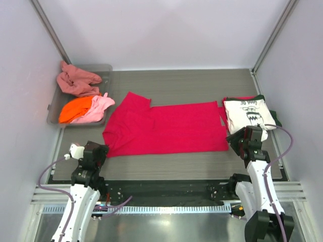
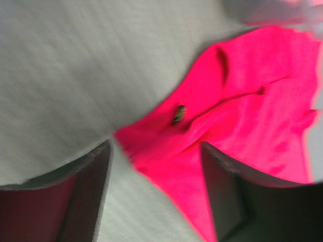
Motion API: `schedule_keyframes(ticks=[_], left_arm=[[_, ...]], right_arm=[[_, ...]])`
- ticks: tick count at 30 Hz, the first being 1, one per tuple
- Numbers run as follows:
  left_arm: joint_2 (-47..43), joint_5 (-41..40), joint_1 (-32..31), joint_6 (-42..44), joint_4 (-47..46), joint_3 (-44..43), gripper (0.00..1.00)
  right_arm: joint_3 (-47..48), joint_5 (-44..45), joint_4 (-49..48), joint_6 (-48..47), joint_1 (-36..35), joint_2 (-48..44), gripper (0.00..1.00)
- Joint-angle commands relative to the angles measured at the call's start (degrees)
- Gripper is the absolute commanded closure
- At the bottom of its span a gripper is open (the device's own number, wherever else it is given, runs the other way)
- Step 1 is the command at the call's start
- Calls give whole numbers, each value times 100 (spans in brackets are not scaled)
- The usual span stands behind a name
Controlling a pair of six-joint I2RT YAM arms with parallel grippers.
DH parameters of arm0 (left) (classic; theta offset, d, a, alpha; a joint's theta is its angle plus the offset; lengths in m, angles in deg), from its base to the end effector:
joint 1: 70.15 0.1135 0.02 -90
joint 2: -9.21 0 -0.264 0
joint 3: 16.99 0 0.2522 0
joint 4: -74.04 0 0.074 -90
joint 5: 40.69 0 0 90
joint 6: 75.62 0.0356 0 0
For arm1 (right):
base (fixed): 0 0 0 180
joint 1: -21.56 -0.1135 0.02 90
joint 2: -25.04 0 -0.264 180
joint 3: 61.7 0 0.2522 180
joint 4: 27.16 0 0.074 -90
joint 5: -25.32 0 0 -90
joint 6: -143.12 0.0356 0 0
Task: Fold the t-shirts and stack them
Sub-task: Fold the tshirt
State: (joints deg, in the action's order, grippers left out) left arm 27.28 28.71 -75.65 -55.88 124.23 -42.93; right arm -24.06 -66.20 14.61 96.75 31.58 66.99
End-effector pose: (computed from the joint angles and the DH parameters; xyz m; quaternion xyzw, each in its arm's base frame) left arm 0.0989 0.0031 0.1577 -0.5430 0.7213 -0.1151 0.4143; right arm 0.1490 -0.0254 0.1921 0.4141 0.8298 0.1199 0.3544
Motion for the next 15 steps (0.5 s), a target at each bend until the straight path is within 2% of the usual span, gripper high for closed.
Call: schedule_keyframes(ticks=[1, 3, 7, 8, 11, 13, 14, 15], left_arm=[[108, -269, 22, 98, 585, -389, 22], [293, -199, 22, 406, 524, -793, 20], [970, 178, 31, 1284, 304, -1540, 19], [1258, 257, 22, 1435, 252, -1672, 19], [1716, 389, 22, 1874, 190, -2199, 19], [1901, 766, 14, 2173, -100, -2428, 17], [2103, 942, 14, 2305, -196, -2490, 15], [2226, 1170, 5, 2393, -536, -2517, 2]], right_arm=[[178, 459, 424, -4, 35, -371, 43], [283, 442, 425, -135, 35, -460, 34], [950, 231, 346, -637, 17, -22, 35], [1039, -56, 276, -733, 0, 101, 36], [1382, -85, 161, -944, -131, 628, 37], [1619, -138, 12, -1103, -202, 1015, 37], [1707, -251, -58, -1146, -237, 1138, 36], [1847, -322, -146, -1199, -307, 1270, 36]])
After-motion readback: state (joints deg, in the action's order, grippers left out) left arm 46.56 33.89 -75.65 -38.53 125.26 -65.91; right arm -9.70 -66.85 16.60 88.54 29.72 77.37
